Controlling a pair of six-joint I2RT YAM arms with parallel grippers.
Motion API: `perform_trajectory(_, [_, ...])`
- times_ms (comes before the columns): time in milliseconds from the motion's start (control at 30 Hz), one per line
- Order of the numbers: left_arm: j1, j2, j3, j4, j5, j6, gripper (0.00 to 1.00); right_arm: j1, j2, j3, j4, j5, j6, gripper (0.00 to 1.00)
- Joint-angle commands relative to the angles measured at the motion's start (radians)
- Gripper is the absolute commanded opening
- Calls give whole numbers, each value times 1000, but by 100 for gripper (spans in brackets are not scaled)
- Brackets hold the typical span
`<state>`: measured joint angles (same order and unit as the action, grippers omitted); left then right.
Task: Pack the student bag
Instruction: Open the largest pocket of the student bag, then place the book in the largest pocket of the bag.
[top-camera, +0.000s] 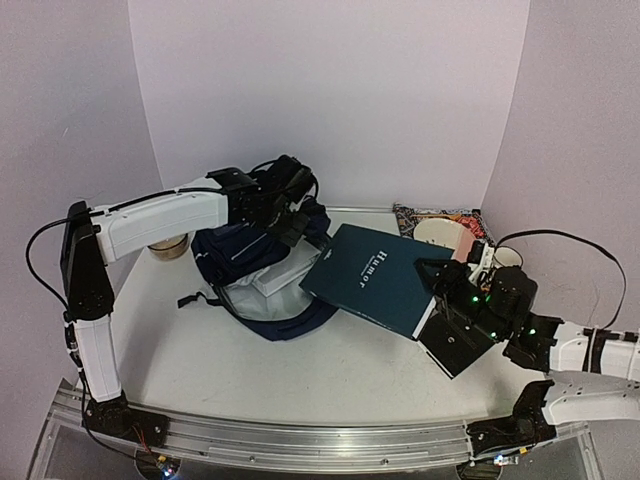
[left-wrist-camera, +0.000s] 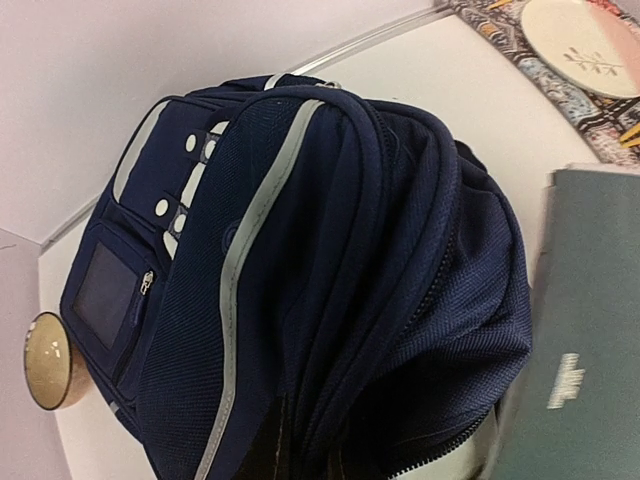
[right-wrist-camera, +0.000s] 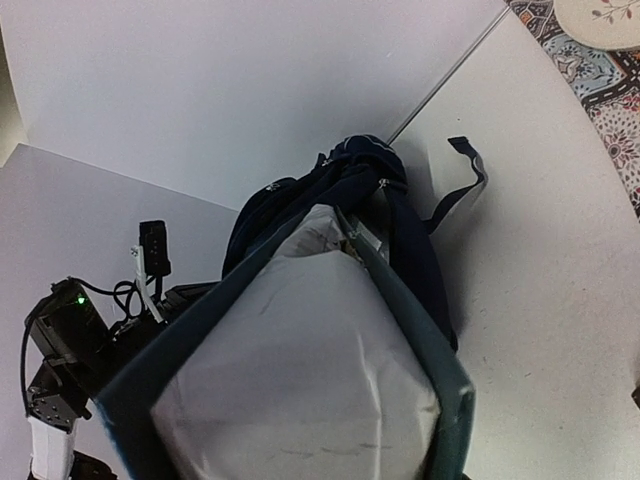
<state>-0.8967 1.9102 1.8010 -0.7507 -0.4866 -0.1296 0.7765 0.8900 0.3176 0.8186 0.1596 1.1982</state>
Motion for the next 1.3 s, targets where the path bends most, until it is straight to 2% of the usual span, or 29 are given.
perform_trajectory(0, [-10, -93, 125, 59, 90, -87, 0, -2, 70, 41, 218, -34, 51, 41])
perform_trajectory(300, [-11, -102, 192, 44, 201, -149, 0, -2, 231, 67, 405, -69, 126, 41])
perform_trajectory(600, [-8, -80, 205, 45, 219, -169, 0, -2, 246, 100, 440, -81, 155, 42])
perform_trajectory(833, [-10, -71, 231, 48, 377, -216, 0, -2, 299, 121, 469, -18, 158, 43])
perform_trajectory(1067, [-10, -97, 222, 51, 457, -244, 0, -1, 440, 193, 539, 15, 168, 43])
perform_trajectory(1267, [-10, -103, 221, 77, 547, -267, 0, 21, 637, 309, 608, 38, 184, 41])
